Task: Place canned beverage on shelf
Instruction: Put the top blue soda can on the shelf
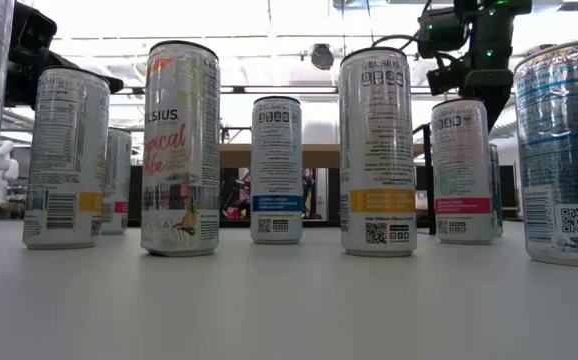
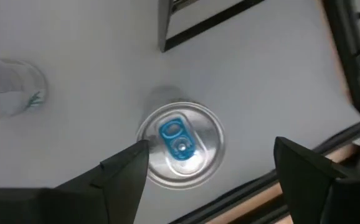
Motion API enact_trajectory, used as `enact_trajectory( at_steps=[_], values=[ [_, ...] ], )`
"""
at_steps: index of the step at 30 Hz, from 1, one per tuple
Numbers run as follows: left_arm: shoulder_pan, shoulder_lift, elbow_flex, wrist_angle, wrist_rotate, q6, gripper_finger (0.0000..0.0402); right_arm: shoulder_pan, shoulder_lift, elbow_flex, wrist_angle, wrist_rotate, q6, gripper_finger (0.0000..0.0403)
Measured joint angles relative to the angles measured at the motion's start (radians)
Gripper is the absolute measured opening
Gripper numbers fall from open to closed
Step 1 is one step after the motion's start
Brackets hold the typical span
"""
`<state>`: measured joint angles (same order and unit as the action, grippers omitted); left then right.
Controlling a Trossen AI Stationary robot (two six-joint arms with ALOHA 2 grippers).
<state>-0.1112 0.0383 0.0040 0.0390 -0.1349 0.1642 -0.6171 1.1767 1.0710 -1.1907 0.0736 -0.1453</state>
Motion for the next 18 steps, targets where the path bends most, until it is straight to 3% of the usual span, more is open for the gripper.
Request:
enact_trajectory(
  at_steps=[9,18],
  values=[
    [0.000,0.000,0.000,-0.001,0.000,0.007,0.0001,-0.006,-0.003,-0.047,0.062,-0.044,-0.003,0.0282],
    [0.000,0.000,0.000,-0.003,-0.001,0.007,0.0001,-0.006,-0.049,-0.041,0.048,-0.006,0.006,0.0281]
  ],
)
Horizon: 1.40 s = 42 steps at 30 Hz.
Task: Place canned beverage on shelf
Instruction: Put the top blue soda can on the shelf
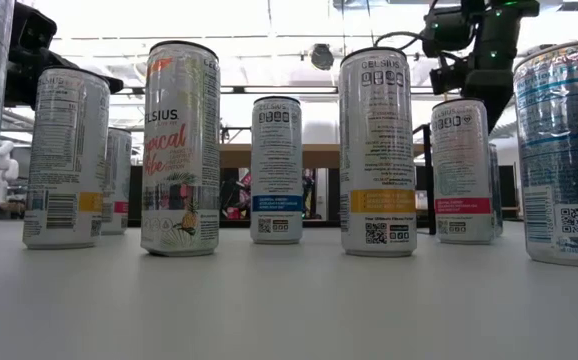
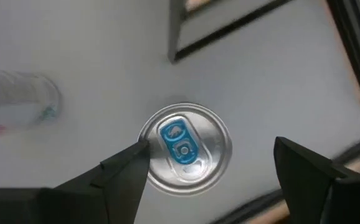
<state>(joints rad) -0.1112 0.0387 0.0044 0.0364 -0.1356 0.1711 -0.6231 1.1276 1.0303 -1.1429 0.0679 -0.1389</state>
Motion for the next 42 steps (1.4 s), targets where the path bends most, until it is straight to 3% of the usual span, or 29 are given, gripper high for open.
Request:
enact_trajectory(
  at_steps=[6,18,32,42],
  values=[
    [0.000,0.000,0.000,0.000,-0.006,0.000,0.0001,0.000,-0.023,0.043,-0.016,-0.008,0.045,0.0285],
    [0.000,0.000,0.000,0.000,-0.014,-0.006,0.0001,0.003,0.025,0.048,-0.037,-0.019,0.090,0.0331],
    [0.000,0.000,0.000,0.000,-0.015,-0.006,0.0001,0.003,0.104,0.039,-0.040,-0.020,0.132,0.0330],
    [0.000,0.000,0.000,0.000,-0.015,-0.006,0.0001,0.003,0.150,-0.001,-0.032,-0.019,0.151,0.0294]
  ],
)
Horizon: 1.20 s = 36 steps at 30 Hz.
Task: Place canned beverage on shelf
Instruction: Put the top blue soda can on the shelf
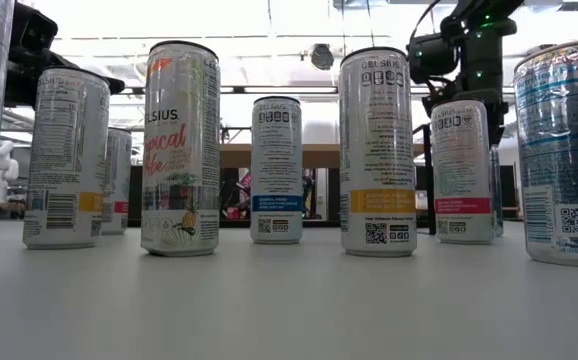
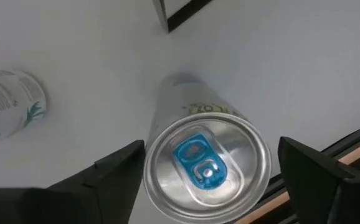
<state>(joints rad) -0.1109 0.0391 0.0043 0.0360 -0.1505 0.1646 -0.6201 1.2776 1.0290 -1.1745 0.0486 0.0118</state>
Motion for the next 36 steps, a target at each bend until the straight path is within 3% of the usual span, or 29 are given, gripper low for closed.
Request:
enact_trajectory(
  at_steps=[16,20,28,36],
  values=[
    [0.000,0.000,0.000,0.000,0.000,-0.001,0.0001,0.000,-0.004,0.006,-0.020,0.005,0.006,0.0165],
    [0.000,0.000,0.000,0.000,0.000,-0.002,0.0001,0.015,-0.018,0.047,-0.079,-0.019,0.032,0.0160],
    [0.000,0.000,0.000,0.004,-0.002,-0.002,0.0001,0.128,-0.077,0.179,-0.100,-0.184,0.108,0.0161],
    [0.000,0.000,0.000,0.010,-0.009,-0.063,0.0001,0.291,-0.100,0.296,-0.106,-0.179,0.183,0.0161]
  ],
)
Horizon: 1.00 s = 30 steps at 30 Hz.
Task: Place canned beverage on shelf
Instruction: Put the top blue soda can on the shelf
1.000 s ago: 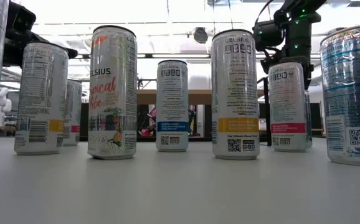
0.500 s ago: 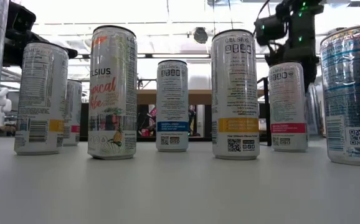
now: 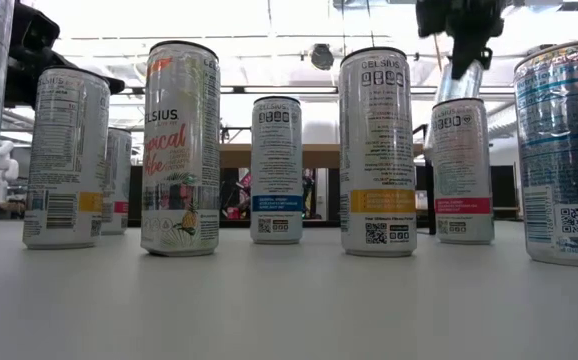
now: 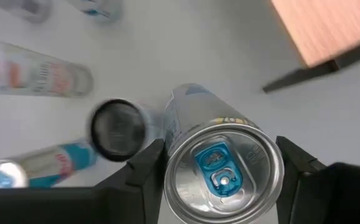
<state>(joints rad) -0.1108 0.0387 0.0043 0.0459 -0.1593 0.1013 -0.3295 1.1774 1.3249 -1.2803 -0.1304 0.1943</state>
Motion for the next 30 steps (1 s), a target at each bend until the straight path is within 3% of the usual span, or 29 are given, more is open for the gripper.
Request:
enact_trajectory(
  at_steps=[7,16,30],
  values=[
    [-0.001,0.000,0.000,0.038,-0.002,-0.049,0.0001,0.122,0.000,0.011,0.089,0.005,-0.001,0.0162],
    [-0.001,0.000,0.000,0.114,-0.002,-0.070,0.0001,0.216,0.000,0.011,0.257,0.175,-0.060,0.0162],
    [-0.001,0.000,0.000,0.193,-0.033,-0.095,0.0001,0.303,0.027,0.011,0.666,0.181,-0.415,0.0162]
  ],
)
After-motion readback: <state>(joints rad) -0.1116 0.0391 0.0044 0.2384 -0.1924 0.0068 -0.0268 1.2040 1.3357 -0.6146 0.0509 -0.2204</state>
